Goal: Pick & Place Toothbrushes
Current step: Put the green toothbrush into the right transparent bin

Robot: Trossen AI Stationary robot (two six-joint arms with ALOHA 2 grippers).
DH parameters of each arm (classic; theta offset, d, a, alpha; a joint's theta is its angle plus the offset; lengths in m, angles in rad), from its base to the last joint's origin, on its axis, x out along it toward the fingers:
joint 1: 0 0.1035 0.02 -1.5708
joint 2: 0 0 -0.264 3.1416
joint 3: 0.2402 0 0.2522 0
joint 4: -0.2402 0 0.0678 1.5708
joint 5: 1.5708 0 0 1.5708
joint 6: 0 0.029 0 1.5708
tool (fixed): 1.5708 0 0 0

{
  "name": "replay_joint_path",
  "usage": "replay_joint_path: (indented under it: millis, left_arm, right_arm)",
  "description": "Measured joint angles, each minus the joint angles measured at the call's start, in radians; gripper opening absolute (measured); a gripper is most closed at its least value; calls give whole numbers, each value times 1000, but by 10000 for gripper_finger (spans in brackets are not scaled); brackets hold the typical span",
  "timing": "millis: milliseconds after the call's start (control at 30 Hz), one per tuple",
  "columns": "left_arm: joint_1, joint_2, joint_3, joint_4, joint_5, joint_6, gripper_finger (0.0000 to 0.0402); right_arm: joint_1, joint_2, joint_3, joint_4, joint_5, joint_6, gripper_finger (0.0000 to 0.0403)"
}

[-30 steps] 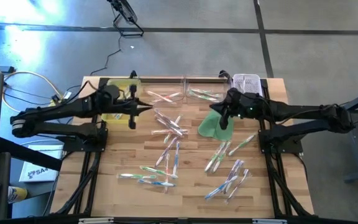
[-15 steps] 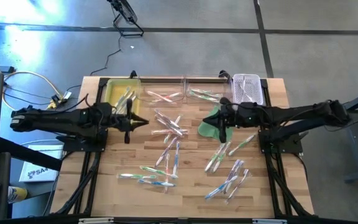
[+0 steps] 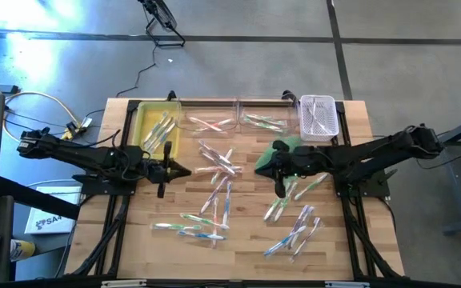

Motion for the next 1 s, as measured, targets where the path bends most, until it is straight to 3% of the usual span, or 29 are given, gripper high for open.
replay_joint_path:
  millis: [467, 1000]
  left_arm:
    - [-14, 0, 0, 1, -1, 3, 21]
    - [-13, 0, 0, 1, -2, 4, 21]
  right_arm:
    - [88, 0, 0, -443, -59, 412, 2]
    - [116, 31, 0, -883, -112, 571, 2]
